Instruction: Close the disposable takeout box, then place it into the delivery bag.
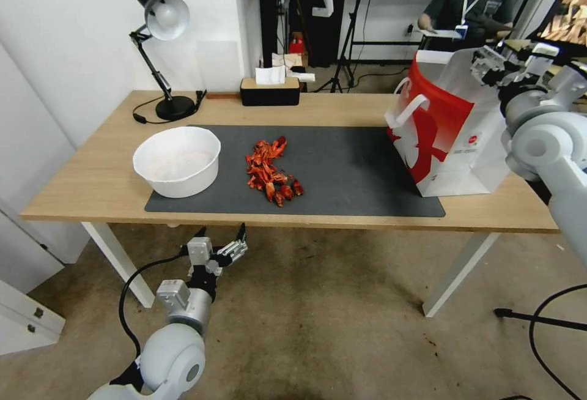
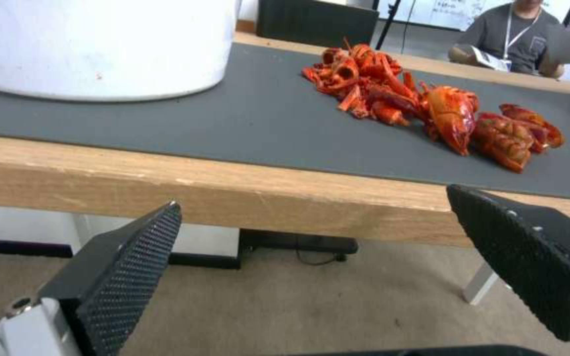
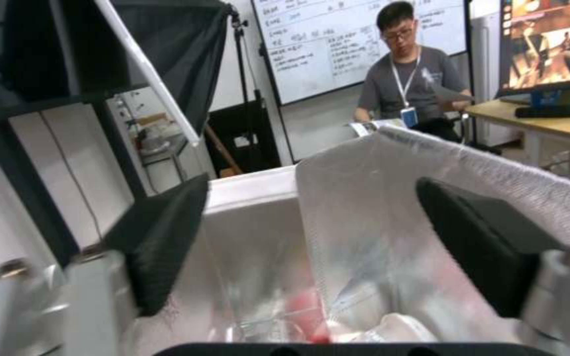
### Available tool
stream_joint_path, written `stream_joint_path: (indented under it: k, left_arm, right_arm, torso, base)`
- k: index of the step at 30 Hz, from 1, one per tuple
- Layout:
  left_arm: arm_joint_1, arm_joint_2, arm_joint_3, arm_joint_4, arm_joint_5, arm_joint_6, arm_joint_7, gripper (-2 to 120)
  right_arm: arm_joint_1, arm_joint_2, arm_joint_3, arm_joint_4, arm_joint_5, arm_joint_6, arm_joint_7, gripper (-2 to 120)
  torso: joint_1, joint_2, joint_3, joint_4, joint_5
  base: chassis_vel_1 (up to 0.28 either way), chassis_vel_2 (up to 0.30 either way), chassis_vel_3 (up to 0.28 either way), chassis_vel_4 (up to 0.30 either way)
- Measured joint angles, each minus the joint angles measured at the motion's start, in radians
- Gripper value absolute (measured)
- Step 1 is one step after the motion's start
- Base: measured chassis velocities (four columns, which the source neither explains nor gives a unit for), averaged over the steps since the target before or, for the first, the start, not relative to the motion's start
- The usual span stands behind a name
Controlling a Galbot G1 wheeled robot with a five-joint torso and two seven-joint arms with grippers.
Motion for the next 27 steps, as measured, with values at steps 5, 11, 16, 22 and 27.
stream_joint_path:
  k: [5,11,16,22,27]
  left_arm:
    - [0.013,-0.001,-0.010,0.007,0.065,-0.037,0.017,100]
    - [0.024,-0.002,-0.031,0.030,0.152,-0.098,0.044,100]
    - [0.043,-0.002,-0.062,0.057,0.201,-0.148,0.055,100]
    - [0.064,-0.012,-0.097,0.105,0.280,-0.228,0.051,100]
    - [0.081,-0.025,-0.117,0.146,0.332,-0.283,0.020,100]
  right_arm:
    - [-0.092,-0.040,0.062,0.112,0.039,0.027,-0.055,100]
    - [-0.279,-0.062,0.120,0.224,-0.106,0.186,-0.236,100]
    - [-0.487,-0.038,0.140,0.301,-0.330,0.429,-0.351,100]
    - [-0.791,0.055,0.177,0.371,-0.550,0.598,-0.329,100]
    - [-1.020,0.175,0.195,0.351,-0.656,0.666,-0.355,100]
  torso:
    - [0.000,0.000,0.000,-0.0001,-0.0002]
    - [0.000,0.000,0.000,-0.0002,-0.0001]
    - [0.000,0.000,0.000,0.0003,-0.0001]
    - [0.000,0.000,0.000,-0.0004,-0.0002]
    - [0.000,0.000,0.000,-0.0004,0.0000]
  base:
    - [0.000,0.000,0.000,0.000]
    - [0.000,0.000,0.000,0.000]
    - [0.000,0.000,0.000,0.000]
    - [0.000,0.000,0.000,0.000]
    - [0.000,0.000,0.000,0.000]
